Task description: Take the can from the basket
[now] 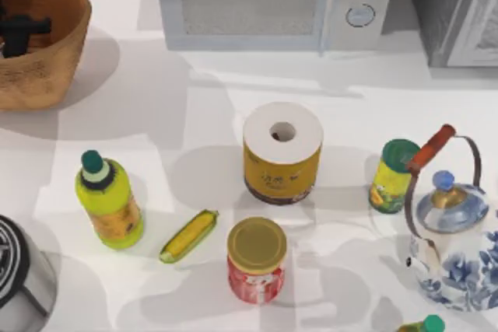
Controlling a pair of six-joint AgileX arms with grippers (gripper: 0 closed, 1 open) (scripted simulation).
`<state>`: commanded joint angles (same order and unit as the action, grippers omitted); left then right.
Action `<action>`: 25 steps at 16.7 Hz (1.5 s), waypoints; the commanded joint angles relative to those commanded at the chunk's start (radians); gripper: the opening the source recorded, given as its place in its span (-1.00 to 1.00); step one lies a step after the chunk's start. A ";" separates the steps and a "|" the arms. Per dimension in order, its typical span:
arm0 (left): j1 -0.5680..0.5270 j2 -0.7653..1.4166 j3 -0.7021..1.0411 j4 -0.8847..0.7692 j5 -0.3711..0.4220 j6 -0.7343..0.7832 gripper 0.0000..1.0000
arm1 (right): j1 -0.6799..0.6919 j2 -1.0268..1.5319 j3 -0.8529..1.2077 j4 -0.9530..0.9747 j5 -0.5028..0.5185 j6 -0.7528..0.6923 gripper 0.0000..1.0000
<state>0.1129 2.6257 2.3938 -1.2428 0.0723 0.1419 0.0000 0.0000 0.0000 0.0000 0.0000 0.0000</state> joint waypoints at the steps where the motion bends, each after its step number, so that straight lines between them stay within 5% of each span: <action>1: 0.008 -0.060 -0.033 -0.006 -0.007 -0.013 -1.00 | 0.000 0.000 0.000 0.000 0.000 0.000 1.00; 6: 0.017 -0.144 -0.107 0.060 -0.011 -0.001 -1.00 | 0.000 0.000 0.000 0.000 0.000 0.000 1.00; 12: 0.034 -0.515 -0.422 0.329 -0.023 0.032 -1.00 | 0.000 0.000 0.000 0.000 0.000 0.000 1.00; 25: -0.002 -1.902 -1.662 1.037 -0.054 -0.073 -1.00 | 0.000 0.000 0.000 0.000 0.000 0.000 1.00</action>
<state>0.1107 0.7233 0.7323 -0.2062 0.0184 0.0687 0.0000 0.0000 0.0000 0.0000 0.0000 0.0000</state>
